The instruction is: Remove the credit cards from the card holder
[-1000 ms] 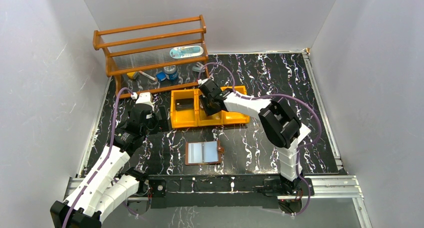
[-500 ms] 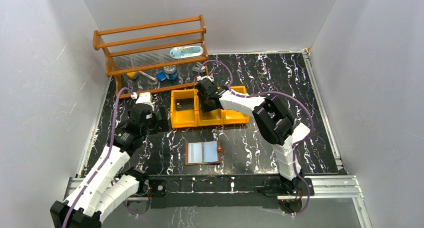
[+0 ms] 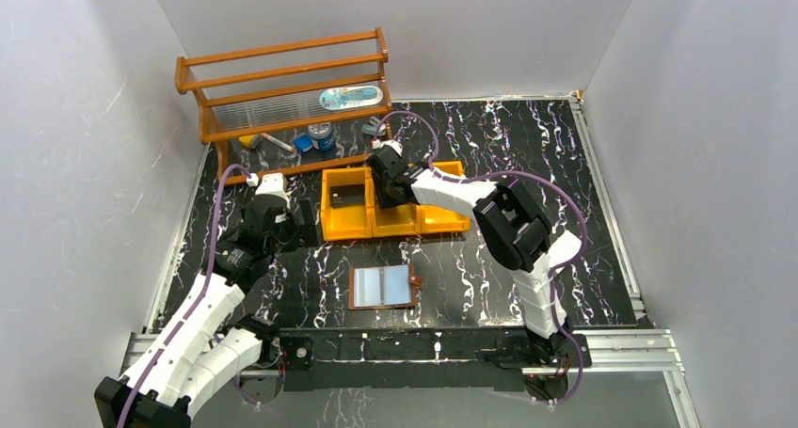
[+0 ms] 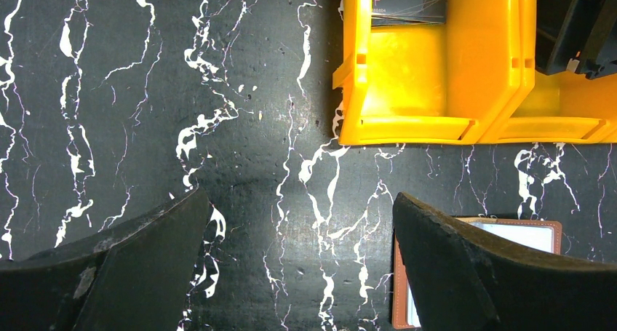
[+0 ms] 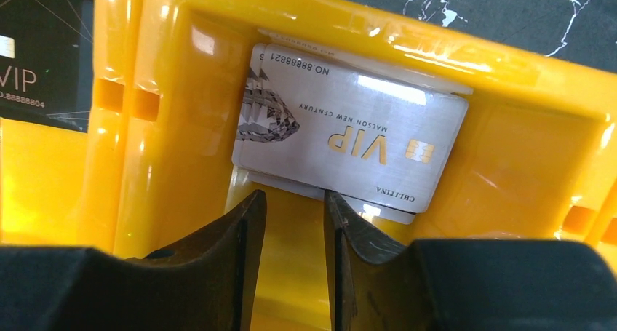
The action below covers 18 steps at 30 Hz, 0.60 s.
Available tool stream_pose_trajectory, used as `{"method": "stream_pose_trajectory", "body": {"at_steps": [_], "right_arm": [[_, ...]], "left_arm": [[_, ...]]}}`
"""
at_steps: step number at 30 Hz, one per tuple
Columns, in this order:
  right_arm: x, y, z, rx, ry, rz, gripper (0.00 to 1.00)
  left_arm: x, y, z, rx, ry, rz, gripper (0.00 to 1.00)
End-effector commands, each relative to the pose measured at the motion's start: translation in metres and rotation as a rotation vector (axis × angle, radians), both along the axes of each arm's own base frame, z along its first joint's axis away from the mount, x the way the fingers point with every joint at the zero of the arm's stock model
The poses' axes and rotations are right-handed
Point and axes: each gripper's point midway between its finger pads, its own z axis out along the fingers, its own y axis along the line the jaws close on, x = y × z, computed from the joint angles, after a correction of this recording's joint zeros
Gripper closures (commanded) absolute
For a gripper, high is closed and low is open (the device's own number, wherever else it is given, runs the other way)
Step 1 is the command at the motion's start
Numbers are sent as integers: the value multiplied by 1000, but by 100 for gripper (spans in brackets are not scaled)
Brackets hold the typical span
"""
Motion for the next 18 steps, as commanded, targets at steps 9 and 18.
{"method": "stream_pose_trajectory", "body": {"at_steps": [9, 18], "right_arm": [[-3, 3, 74, 160, -87, -8, 44], [-38, -15, 134, 333, -135, -5, 2]], "left_arm": [[1, 4, 9, 12, -21, 11, 2], [1, 6, 12, 13, -31, 21, 2]]}}
